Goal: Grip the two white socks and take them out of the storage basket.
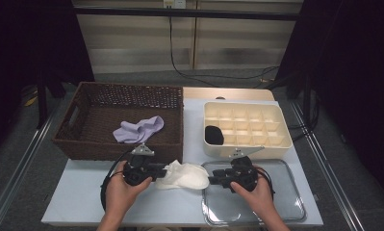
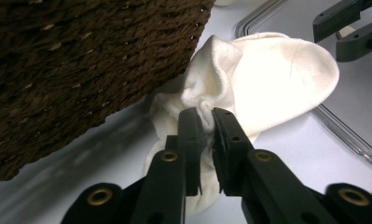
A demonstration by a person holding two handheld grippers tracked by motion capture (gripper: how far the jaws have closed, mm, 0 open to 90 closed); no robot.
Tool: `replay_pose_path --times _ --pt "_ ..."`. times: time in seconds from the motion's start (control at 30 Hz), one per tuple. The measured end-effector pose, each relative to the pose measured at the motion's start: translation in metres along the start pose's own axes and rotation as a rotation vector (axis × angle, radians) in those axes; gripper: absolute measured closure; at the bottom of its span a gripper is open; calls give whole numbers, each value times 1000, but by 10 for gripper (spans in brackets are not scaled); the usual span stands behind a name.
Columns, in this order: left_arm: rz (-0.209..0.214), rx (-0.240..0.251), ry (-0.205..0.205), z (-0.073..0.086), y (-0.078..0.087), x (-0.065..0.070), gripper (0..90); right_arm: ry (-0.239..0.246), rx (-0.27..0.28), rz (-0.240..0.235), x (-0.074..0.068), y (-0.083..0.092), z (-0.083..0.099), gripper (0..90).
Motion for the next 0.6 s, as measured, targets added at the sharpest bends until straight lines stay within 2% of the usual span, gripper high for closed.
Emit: replay_pose_path --times 0.1,0.17,0.3,0.4,0.6 --pt "5 11 15 -1 0 2 829 -8 -22 4 -1 -7 3 662" --pt "9 10 19 -1 1 2 831 -7 -40 -7 -1 -12 5 763" --pt "11 31 18 -2 6 4 832 -24 -12 -26 -1 -12 2 870" --pt "18 37 27 -1 9 4 831 -18 4 -15 -2 -7 -2 881" --pt "25 53 55 6 18 2 831 -4 36 -37 -5 7 -12 886"
Point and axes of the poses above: each handheld gripper's, and its own axes: y roughly backward along the jaws, z roughly out of its underside, x roughly to its right, the point moved 6 cm from there along -y, roughly forward along the jaws, and after that the axes turned 13 degrees about -x, right-handed, at the moved point
